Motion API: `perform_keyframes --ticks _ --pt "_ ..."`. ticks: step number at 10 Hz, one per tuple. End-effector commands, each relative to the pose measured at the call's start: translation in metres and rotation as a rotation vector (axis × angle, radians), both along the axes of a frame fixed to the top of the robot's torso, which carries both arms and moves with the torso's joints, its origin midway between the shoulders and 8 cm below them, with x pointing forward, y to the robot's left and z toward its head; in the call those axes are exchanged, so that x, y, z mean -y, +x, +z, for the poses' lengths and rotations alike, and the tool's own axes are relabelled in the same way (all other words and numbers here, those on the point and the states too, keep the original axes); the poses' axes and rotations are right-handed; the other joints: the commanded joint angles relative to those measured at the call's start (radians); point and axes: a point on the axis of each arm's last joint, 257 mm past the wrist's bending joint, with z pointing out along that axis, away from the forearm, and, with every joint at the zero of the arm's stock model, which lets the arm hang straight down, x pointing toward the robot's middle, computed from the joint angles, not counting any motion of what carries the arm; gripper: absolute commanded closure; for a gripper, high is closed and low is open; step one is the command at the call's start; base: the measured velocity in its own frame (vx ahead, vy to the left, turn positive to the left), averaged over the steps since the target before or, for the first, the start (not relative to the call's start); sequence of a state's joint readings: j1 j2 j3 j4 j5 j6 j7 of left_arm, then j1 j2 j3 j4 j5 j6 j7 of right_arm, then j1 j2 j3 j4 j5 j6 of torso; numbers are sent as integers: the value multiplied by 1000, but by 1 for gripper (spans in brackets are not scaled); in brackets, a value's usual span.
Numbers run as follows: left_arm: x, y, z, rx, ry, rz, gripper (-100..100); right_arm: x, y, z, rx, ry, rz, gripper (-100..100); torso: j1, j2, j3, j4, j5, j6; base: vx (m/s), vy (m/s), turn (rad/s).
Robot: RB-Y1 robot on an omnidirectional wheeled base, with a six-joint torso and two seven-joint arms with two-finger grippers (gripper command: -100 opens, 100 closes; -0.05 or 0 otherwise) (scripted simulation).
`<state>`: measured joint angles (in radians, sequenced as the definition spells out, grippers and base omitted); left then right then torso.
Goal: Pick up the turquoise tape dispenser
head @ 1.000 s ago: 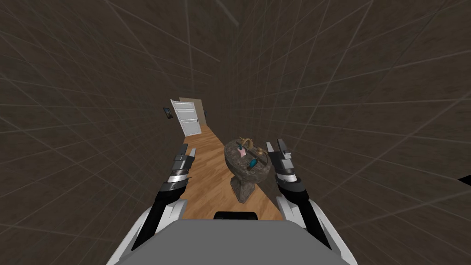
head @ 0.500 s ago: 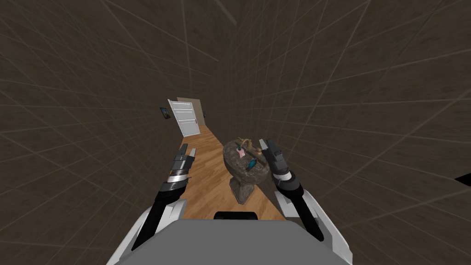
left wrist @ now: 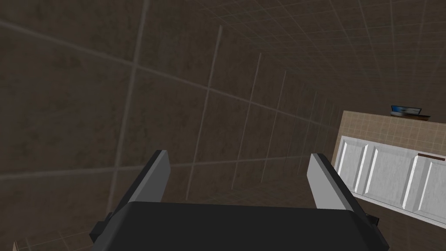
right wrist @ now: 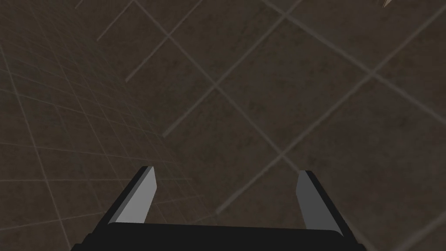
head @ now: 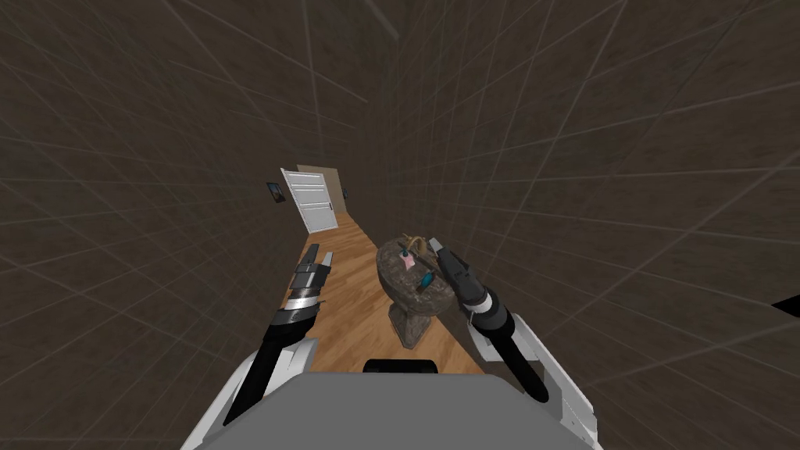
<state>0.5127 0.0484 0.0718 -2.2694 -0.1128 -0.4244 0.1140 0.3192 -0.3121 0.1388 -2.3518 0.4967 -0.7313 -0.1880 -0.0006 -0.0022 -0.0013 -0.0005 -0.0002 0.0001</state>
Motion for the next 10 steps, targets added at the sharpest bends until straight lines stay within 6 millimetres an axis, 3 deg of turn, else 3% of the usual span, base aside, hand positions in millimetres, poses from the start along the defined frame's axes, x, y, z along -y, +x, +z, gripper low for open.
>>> perform_keyframes --ticks 1,4,7,10 --pt "0 0 0 0 0 0 0 -10 -3 -2 32 -50 12 -100 0 0 0 0 0 0 27 -7 -17" --pt "0 0 0 0 0 0 0 -41 -26 -11 138 -195 84 -100 0 0 0 0 0 0 33 -6 -31" --pt "0 0 0 0 0 0 0 -58 -36 -24 196 -293 111 -100 0 0 0 0 0 0 35 0 -32" --pt "0 0 0 0 0 0 0 -80 -59 -47 299 -448 186 -100 1 0 0 0 0 0 44 -1 -36"
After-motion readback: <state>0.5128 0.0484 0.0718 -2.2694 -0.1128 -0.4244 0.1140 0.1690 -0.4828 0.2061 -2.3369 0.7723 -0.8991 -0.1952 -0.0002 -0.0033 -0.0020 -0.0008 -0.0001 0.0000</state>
